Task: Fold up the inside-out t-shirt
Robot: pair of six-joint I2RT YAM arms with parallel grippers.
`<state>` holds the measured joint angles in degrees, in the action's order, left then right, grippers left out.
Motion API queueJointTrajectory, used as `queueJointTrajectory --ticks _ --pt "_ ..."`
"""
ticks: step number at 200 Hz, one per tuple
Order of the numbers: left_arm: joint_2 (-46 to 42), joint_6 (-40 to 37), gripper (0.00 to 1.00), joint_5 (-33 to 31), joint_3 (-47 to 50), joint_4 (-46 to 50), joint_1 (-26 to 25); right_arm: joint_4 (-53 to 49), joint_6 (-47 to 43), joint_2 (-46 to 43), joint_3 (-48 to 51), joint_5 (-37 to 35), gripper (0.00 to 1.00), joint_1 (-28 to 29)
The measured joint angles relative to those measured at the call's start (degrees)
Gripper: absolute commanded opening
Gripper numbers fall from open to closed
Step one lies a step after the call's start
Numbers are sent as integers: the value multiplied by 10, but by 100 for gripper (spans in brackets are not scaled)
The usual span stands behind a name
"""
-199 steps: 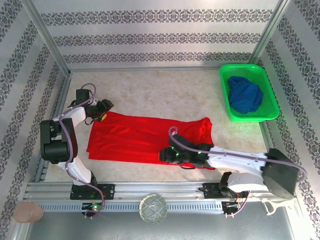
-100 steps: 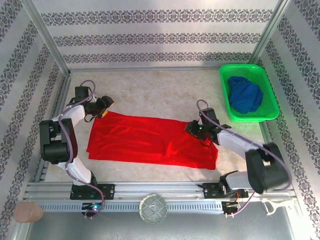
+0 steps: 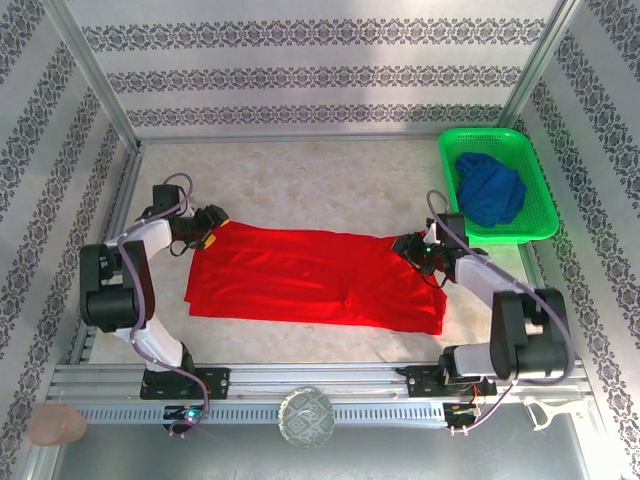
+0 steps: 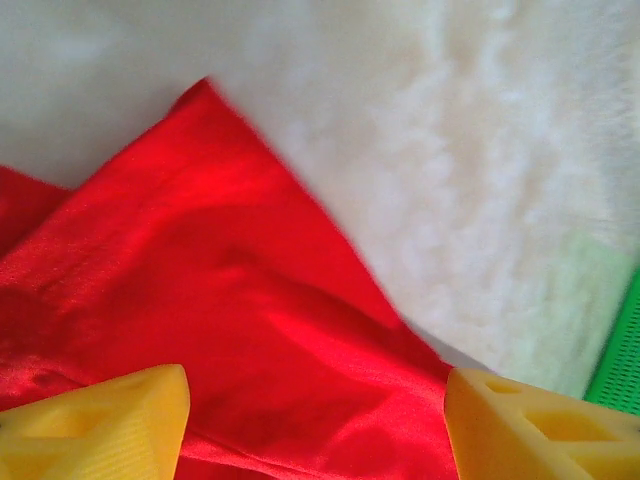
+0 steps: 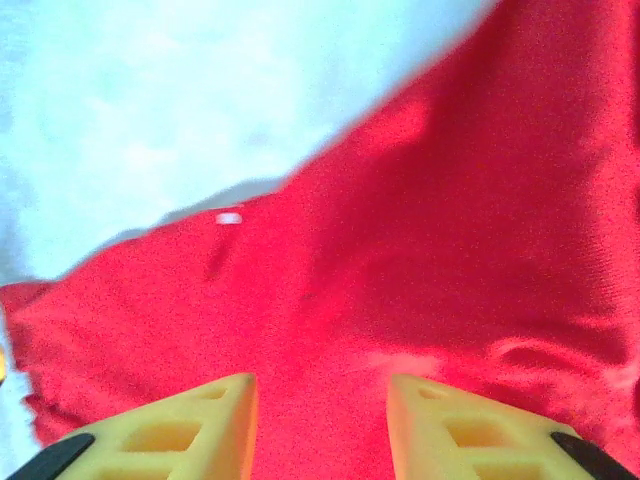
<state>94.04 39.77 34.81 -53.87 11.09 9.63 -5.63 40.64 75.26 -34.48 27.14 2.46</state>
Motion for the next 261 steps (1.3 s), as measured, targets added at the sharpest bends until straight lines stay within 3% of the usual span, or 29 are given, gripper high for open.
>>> queueJointTrajectory --ticks 16,33,58,94,136,172,227,261 --pt "-43 4 72 5 0 0 -5 -16 -6 -55 0 7 47 0" --pt "-77 8 72 14 5 -7 -12 -42 -11 -99 5 0 60 -2" --pt "-88 8 73 20 25 -12 -16 -92 -35 -120 11 -34 74 -31" --pt "-64 8 73 25 32 -11 -18 -137 -70 -75 10 -90 83 -103" --pt "-40 8 73 36 31 -11 -18 -139 -106 32 -7 -78 89 -131" --pt "-27 8 73 42 25 -14 -24 -136 -106 38 -11 -62 87 -130" --pt "-24 8 73 43 22 -24 -27 -68 -100 13 30 -46 80 -74" --pt "-24 9 73 43 22 -28 -30 -47 -92 2 50 -43 68 -39"
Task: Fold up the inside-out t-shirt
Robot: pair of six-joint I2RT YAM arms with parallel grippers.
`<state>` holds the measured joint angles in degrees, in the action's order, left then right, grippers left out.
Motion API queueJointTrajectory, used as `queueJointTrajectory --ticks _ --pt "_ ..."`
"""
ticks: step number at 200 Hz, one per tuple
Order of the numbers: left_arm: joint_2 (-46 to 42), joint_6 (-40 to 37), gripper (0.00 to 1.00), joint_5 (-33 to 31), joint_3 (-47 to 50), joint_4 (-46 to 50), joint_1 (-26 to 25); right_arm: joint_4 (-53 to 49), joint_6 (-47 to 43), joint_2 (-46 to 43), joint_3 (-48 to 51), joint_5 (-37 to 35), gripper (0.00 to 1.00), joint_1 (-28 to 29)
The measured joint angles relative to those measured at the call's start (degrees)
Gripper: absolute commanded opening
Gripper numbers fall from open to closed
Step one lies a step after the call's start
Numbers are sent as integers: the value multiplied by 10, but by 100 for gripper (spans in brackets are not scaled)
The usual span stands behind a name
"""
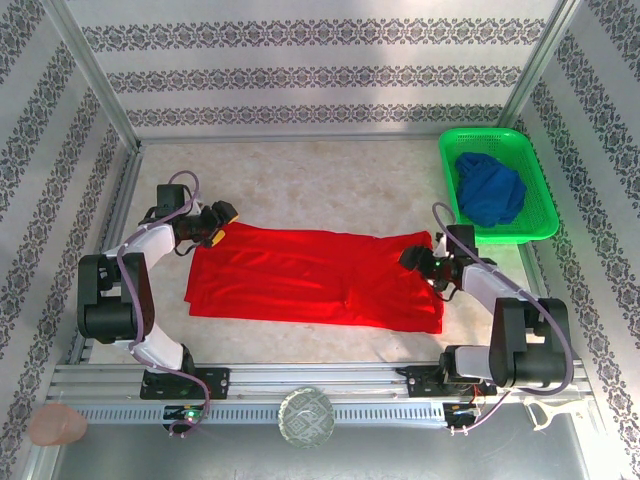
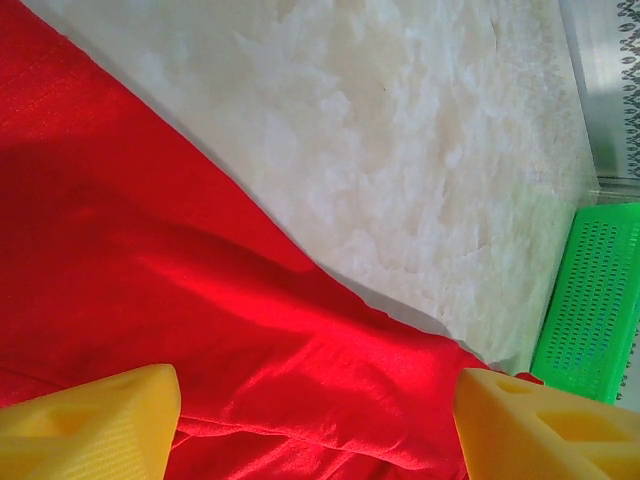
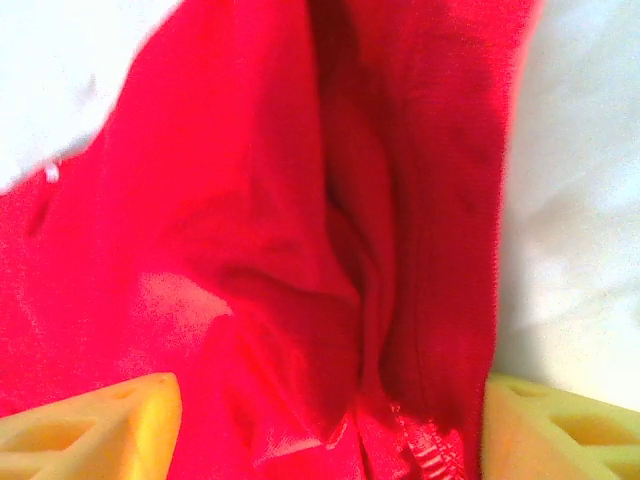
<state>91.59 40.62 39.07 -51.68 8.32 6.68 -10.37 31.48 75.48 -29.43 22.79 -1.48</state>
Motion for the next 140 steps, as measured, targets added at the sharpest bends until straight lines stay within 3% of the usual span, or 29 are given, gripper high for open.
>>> queueJointTrajectory --ticks 33,83,140 --pt "0 0 73 0 -2 -1 0 -4 14 -4 3 -13 56 40" --pt "6 -3 73 -10 -32 5 -3 -32 35 30 -18 -22 0 80" --pt "90 -40 72 -49 -84 26 -3 -51 45 49 -49 -33 0 58"
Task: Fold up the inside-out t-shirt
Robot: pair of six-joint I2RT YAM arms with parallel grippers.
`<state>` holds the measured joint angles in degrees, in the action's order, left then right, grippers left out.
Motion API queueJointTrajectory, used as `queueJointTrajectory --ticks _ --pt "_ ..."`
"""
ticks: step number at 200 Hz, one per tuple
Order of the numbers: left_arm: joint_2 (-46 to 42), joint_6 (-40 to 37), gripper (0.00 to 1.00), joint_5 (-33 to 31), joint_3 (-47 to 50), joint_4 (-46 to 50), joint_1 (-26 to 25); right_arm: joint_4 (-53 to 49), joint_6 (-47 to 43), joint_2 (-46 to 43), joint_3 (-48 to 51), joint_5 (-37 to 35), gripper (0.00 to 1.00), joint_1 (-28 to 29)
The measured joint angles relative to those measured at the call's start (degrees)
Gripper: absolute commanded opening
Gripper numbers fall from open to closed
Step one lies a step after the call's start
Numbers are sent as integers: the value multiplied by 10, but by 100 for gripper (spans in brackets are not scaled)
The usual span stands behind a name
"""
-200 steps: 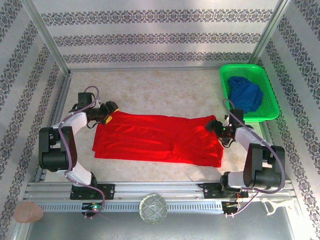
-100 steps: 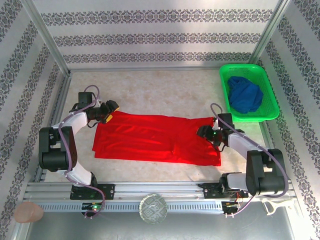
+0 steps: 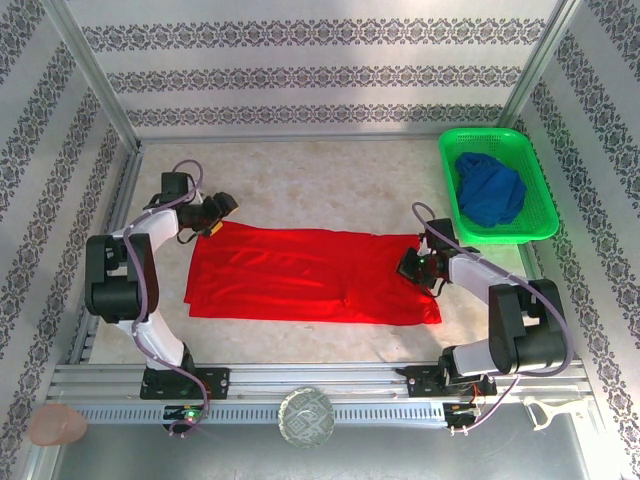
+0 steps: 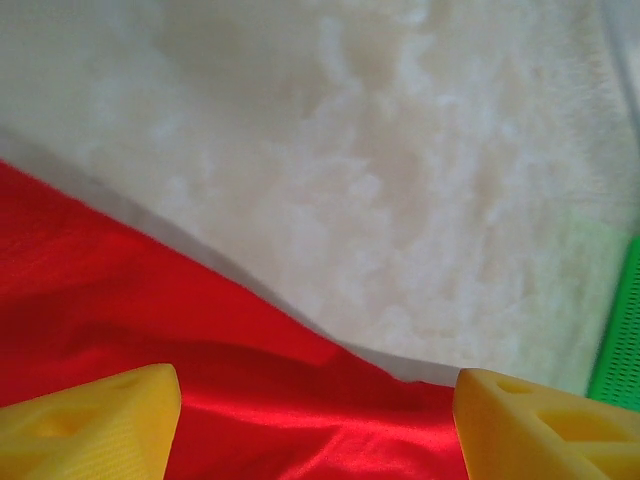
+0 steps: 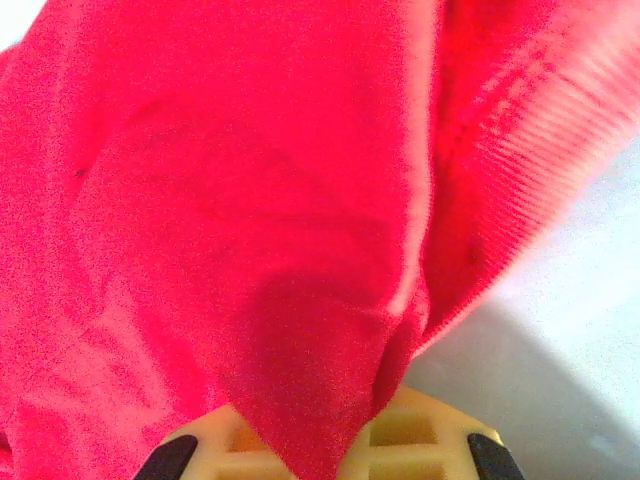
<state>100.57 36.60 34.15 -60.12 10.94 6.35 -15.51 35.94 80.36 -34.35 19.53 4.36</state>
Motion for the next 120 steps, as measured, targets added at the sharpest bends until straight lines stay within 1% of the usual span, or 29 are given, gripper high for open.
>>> queueJointTrajectory --ticks 34,57,80,120 --pt "10 -4 72 -14 38 1 -6 -31 -3 -42 0 -6 0 -56" --pt "-7 1 72 -16 75 -31 -21 -55 -11 -63 -7 -7 0 -81" --pt "-28 16 72 -12 107 -57 -34 -76 -21 -65 -24 -6 0 -87" --pt "-49 13 73 -23 105 -31 -37 -104 -32 -82 -50 0 0 -78"
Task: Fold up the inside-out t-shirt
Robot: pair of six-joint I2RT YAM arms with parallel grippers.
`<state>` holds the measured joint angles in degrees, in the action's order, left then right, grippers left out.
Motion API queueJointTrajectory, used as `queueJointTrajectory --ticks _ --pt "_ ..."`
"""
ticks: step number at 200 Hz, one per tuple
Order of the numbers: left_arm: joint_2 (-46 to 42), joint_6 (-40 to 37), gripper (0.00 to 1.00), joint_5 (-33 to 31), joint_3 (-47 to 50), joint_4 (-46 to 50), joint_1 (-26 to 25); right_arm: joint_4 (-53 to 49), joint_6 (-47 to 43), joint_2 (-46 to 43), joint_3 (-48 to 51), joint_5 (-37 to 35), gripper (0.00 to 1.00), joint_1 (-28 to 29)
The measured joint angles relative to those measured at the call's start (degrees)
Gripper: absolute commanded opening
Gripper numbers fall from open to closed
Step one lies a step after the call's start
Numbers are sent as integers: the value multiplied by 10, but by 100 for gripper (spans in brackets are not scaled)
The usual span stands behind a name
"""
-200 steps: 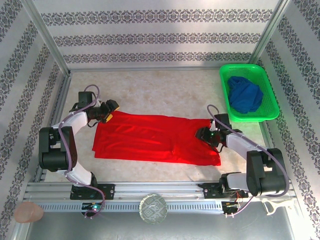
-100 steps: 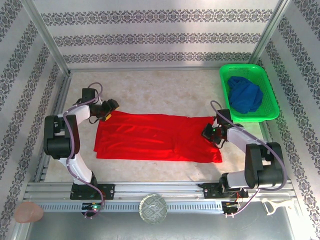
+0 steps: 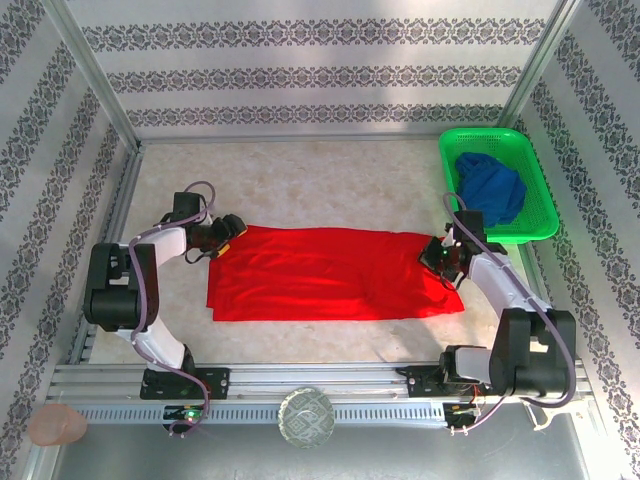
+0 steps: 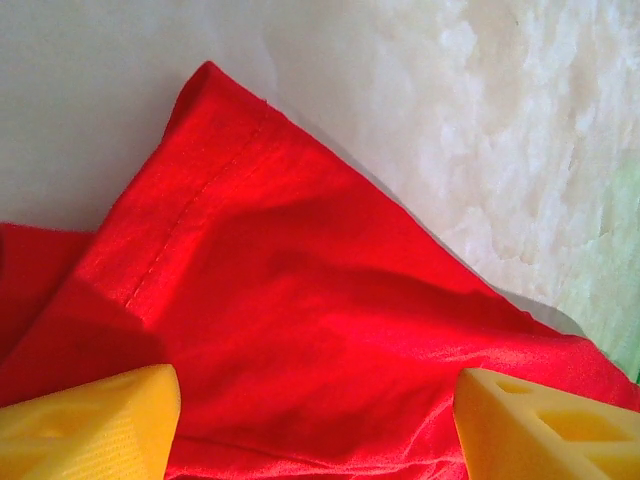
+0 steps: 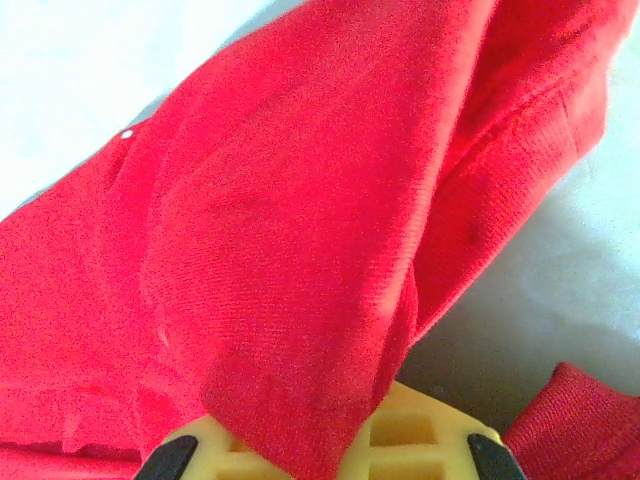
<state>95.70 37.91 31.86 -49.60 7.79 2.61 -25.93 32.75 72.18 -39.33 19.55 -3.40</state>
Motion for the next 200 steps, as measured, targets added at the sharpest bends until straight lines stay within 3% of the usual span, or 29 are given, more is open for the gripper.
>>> queueJointTrajectory --ticks 53,100,157,200 --pt "7 -7 72 -7 -4 9 0 -31 2 -26 -31 -5 0 72" --pt "19 -6 72 3 4 -21 0 -65 36 -22 -100 -57 0 224" --pt "29 -6 72 21 6 -50 0 -71 92 83 -232 -122 0 411" --pt "36 -3 72 32 6 -72 0 -68 131 200 -339 -148 0 506"
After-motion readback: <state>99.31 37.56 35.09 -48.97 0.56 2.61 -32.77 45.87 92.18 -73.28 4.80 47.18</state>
